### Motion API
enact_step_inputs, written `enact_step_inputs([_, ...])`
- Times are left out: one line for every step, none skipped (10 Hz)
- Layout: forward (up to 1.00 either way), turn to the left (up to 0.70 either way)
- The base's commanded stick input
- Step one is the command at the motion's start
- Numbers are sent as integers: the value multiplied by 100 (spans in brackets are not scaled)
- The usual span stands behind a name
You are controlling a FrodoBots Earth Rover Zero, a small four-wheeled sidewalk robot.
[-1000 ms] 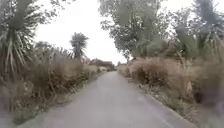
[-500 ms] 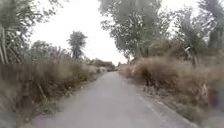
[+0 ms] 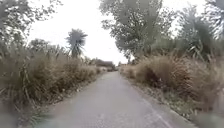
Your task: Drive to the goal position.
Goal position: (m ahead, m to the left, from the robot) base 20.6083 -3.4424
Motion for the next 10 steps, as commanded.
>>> enact_step_inputs([70, 0])
enact_step_inputs([70, 0])
enact_step_inputs([70, 0])
enact_step_inputs([70, 0])
enact_step_inputs([70, 0])
enact_step_inputs([70, 0])
enact_step_inputs([70, 0])
enact_step_inputs([70, 0])
enact_step_inputs([70, 0])
enact_step_inputs([70, 0])
